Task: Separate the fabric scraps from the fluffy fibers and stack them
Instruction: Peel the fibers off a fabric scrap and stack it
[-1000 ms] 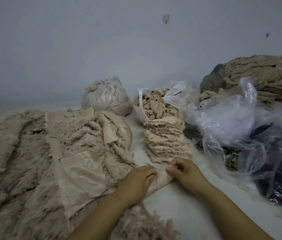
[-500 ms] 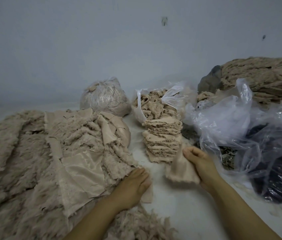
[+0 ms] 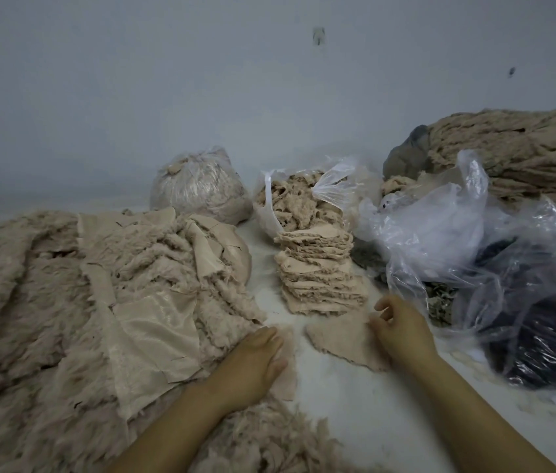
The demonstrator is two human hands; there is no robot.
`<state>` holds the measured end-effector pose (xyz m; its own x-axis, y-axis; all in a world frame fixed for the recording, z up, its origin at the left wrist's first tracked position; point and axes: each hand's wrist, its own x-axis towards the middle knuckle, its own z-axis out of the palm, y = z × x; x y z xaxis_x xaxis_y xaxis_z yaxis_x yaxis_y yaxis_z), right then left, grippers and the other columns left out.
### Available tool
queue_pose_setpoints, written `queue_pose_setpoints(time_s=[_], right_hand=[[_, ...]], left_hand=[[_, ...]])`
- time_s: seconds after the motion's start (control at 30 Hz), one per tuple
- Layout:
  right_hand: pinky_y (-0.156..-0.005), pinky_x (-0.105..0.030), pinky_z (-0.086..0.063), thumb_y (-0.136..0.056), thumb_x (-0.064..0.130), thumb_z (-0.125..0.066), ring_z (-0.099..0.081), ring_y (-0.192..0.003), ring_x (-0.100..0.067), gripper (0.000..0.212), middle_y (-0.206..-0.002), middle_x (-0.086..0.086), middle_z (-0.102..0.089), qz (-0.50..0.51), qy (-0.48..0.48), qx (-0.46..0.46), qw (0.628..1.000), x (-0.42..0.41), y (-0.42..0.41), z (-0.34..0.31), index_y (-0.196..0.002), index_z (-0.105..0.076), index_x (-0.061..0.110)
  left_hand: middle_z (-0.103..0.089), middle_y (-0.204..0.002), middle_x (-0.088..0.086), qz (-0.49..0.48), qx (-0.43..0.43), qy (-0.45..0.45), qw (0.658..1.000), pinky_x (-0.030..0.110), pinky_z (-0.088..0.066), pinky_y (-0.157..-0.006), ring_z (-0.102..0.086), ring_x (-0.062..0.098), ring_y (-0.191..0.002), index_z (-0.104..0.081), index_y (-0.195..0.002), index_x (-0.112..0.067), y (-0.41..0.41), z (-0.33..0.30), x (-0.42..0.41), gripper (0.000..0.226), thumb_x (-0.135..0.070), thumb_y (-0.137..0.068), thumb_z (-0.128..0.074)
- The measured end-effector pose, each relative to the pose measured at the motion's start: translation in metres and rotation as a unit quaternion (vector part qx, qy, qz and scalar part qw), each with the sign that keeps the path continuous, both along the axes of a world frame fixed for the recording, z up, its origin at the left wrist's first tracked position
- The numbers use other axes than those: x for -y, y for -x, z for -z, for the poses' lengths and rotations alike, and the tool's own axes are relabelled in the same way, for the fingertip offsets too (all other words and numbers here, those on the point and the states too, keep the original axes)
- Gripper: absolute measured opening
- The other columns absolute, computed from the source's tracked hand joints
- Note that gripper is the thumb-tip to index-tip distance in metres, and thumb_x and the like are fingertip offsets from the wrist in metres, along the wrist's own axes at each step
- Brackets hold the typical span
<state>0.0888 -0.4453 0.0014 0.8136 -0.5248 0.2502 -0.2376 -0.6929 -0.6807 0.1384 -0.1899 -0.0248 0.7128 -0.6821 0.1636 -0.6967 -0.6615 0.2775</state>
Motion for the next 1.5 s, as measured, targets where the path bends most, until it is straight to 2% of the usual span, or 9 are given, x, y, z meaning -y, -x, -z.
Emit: queue_pose_setpoints(time_s=[0.2, 0.37, 0.67, 0.87, 1.0, 1.13, 1.23, 1.37, 1.5], right_hand=[[-0.075, -0.019, -0.042, -0.086, 0.021, -0.067, -0.057, -0.085, -0.007, 0.007, -0.086, 0.013, -0.062, -0.179, 0.058, -0.146, 0.971, -0.019, -0.003, -0.006, -0.083, -0.066, 0.027], [-0.064, -0.013, -0.042, -0.09, 0.025, -0.063, -0.059, -0.076, -0.006, 0.019, -0.076, 0.011, -0.067, -0.193, -0.016, -0.063, 0.979, -0.038, -0.006, -0.018, -0.072, -0.068, 0.023], [-0.072, -0.03, -0.045, -0.086, 0.038, -0.066, -0.063, -0.083, -0.023, 0.033, -0.084, -0.012, -0.07, -0.247, 0.112, -0.138, 0.953, -0.107, -0.04, -0.018, -0.081, -0.069, 0.005], [-0.055, -0.016, -0.032, -0.097, 0.012, -0.048, -0.043, -0.062, -0.012, 0.026, -0.066, 0.004, -0.046, -0.186, -0.085, 0.091, 0.975, -0.114, -0.037, -0.017, -0.074, -0.038, 0.016], [-0.052, -0.022, -0.028, -0.097, 0.011, -0.048, -0.04, -0.058, -0.004, 0.023, -0.065, 0.005, -0.047, -0.098, -0.153, 0.18, 0.967, -0.101, -0.033, -0.03, -0.076, -0.039, 0.015], [-0.058, -0.014, -0.035, -0.094, 0.009, -0.057, -0.045, -0.056, 0.003, 0.023, -0.063, 0.012, -0.052, -0.27, -0.176, 0.119, 0.939, -0.083, -0.027, -0.058, -0.073, -0.051, 0.017], [-0.048, -0.011, -0.036, -0.093, 0.007, -0.057, -0.045, -0.047, 0.004, 0.019, -0.055, 0.014, -0.055, -0.408, -0.22, 0.017, 0.886, -0.085, -0.021, -0.067, -0.075, -0.058, 0.014], [-0.051, -0.016, -0.041, -0.094, 0.028, -0.056, -0.053, -0.056, -0.005, 0.026, -0.063, 0.004, -0.061, -0.348, -0.336, 0.07, 0.872, -0.093, -0.019, -0.065, -0.082, -0.062, 0.006], [-0.056, -0.031, -0.043, -0.081, 0.045, -0.07, -0.058, -0.063, -0.022, 0.038, -0.072, -0.009, -0.064, -0.311, -0.471, -0.01, 0.825, -0.086, -0.009, -0.039, -0.091, -0.062, 0.009]], left_hand=[[0.0, -0.16, 0.0, -0.058, -0.053, 0.029, 0.996, 0.016, 0.001, -0.109, -0.001, 0.01, -0.146, -0.009, -0.152, -0.015, 0.001, 0.001, -0.003, 0.067, -0.047, -0.099, -0.035], [-0.025, -0.155, 0.003, -0.11, -0.108, 0.163, 0.975, 0.013, -0.017, -0.107, -0.027, 0.011, -0.14, -0.012, -0.151, -0.015, -0.001, -0.001, -0.001, 0.057, -0.022, -0.101, -0.039], [-0.04, -0.144, 0.0, -0.084, -0.247, 0.305, 0.916, 0.003, -0.033, -0.096, -0.042, 0.002, -0.124, -0.016, -0.149, -0.016, -0.003, 0.004, -0.01, 0.059, 0.001, -0.098, -0.04], [-0.024, -0.135, -0.028, -0.061, -0.223, 0.221, 0.947, -0.004, -0.018, -0.091, -0.027, -0.015, -0.122, -0.006, -0.151, -0.025, -0.001, -0.002, -0.011, 0.071, -0.054, -0.093, -0.033], [-0.028, -0.14, -0.024, -0.041, -0.225, 0.224, 0.947, 0.003, -0.023, -0.097, -0.032, -0.004, -0.13, -0.01, -0.151, -0.021, -0.001, 0.002, -0.012, 0.068, -0.047, -0.096, -0.04], [-0.039, -0.146, -0.013, -0.056, -0.358, 0.386, 0.848, 0.002, -0.037, -0.086, -0.04, -0.013, -0.12, -0.023, -0.148, -0.026, 0.001, -0.014, -0.009, 0.085, -0.06, -0.08, -0.059], [-0.04, -0.143, -0.013, -0.007, -0.323, 0.388, 0.863, 0.012, -0.042, -0.095, -0.04, 0.0, -0.128, -0.024, -0.147, -0.026, -0.001, -0.039, 0.003, 0.103, -0.049, -0.063, -0.078], [-0.07, -0.091, -0.014, -0.03, -0.236, 0.417, 0.877, 0.014, -0.049, -0.071, -0.065, 0.005, -0.084, -0.064, -0.102, -0.026, -0.001, -0.068, 0.027, 0.04, -0.027, -0.066, -0.082], [-0.067, -0.066, 0.0, -0.119, -0.336, 0.529, 0.77, 0.023, -0.048, -0.062, -0.059, 0.015, -0.065, -0.065, -0.073, -0.011, -0.005, -0.065, 0.031, 0.016, -0.001, -0.084, -0.066]])
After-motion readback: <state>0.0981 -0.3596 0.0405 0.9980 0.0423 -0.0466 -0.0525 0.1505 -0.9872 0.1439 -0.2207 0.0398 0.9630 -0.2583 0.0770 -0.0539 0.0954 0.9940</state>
